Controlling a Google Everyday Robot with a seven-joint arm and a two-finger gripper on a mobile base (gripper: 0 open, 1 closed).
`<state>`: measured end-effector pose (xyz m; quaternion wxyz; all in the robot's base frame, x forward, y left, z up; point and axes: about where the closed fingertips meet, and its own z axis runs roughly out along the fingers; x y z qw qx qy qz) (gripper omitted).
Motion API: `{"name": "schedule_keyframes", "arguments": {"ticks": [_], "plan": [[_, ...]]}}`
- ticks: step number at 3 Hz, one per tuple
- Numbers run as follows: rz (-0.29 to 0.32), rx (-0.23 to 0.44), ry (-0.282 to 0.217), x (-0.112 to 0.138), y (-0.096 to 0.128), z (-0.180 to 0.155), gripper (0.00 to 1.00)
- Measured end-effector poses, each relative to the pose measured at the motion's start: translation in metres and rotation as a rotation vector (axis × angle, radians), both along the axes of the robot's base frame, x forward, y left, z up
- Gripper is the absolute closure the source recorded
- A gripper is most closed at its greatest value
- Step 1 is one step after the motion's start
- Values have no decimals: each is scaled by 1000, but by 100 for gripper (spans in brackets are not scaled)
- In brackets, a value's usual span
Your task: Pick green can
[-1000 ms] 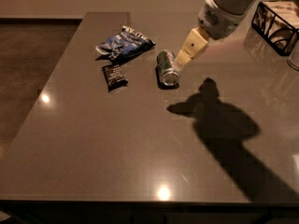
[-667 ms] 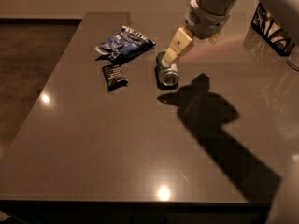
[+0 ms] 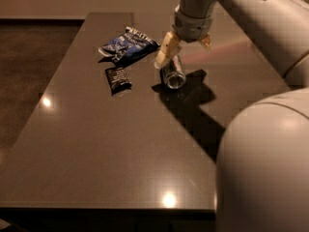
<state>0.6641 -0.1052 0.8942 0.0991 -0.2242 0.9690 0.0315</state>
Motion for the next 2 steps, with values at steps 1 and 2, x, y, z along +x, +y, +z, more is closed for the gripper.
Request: {"name": "schedule_keyframes", "arguments": {"ticks": [1,2], "plan": [[-61,-21,37,14,6,-14,0],[-107,-38,68,21,10,-27,0]]}}
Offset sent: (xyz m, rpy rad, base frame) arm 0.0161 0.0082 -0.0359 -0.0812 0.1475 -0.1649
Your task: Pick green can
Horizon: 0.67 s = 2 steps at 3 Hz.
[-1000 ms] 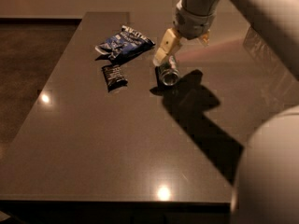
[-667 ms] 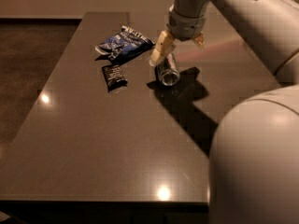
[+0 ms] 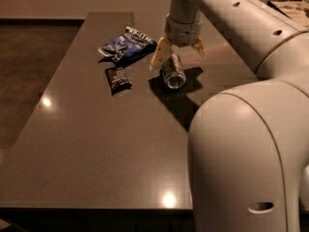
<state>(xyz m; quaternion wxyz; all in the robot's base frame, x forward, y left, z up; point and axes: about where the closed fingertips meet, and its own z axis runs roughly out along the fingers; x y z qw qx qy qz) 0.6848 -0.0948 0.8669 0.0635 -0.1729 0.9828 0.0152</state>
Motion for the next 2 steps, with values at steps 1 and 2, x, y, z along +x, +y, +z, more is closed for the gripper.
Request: {"name": "schedule_keyframes", "arguments": {"ticks": [1,2], "plan": [[-26,0,28,0,3,-11,19],[-19,-12,33,-2,7,-11,42]]}}
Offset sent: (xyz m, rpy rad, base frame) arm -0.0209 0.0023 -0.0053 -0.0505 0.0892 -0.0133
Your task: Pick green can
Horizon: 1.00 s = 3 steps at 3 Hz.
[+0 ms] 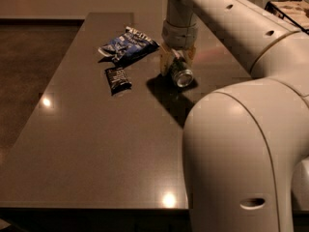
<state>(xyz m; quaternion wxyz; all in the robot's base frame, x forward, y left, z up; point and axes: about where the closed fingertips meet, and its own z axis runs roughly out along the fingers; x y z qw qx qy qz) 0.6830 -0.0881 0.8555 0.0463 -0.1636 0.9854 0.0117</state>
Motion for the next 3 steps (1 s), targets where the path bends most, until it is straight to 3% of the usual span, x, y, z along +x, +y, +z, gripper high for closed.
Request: {"name": "schedule_keyframes", "arguments": {"ticks": [1,2,3], "plan": [[38,-6,-10,-3,4,9,65],[119,11,-37,-5,7,28,88],[210,24,-88,-7,9,56,100]]}}
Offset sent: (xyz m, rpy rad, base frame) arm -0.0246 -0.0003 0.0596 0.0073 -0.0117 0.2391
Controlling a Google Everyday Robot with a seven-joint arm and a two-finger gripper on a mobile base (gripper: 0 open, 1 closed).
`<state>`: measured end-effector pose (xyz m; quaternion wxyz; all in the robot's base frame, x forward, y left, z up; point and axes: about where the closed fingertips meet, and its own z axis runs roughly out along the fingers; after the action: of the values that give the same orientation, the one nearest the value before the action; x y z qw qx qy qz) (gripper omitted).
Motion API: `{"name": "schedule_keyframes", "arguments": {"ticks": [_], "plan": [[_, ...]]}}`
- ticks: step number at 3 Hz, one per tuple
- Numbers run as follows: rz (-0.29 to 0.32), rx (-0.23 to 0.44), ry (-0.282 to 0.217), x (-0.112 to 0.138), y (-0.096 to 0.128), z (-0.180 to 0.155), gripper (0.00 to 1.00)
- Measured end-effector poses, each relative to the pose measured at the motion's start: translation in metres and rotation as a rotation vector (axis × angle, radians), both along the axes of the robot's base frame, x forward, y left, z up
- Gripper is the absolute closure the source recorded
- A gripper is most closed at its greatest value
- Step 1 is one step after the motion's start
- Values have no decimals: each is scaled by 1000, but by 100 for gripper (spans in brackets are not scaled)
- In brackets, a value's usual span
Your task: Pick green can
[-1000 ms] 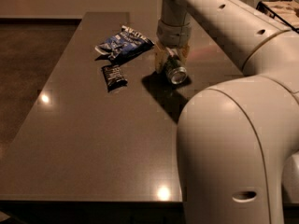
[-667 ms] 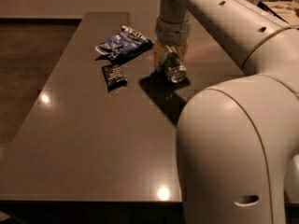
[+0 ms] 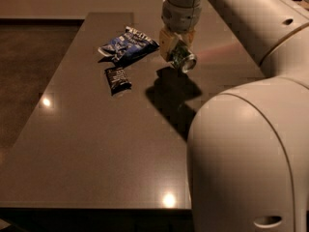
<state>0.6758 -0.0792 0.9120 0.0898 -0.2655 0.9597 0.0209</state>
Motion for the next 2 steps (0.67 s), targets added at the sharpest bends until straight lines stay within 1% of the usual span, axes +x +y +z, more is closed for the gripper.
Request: {"name": "schedule_keyframes", "arguments": {"ticks": [1,2], "plan": [[70,10,-52,-2,3,27,100],[156,20,-128,-9,5,67,100]]}}
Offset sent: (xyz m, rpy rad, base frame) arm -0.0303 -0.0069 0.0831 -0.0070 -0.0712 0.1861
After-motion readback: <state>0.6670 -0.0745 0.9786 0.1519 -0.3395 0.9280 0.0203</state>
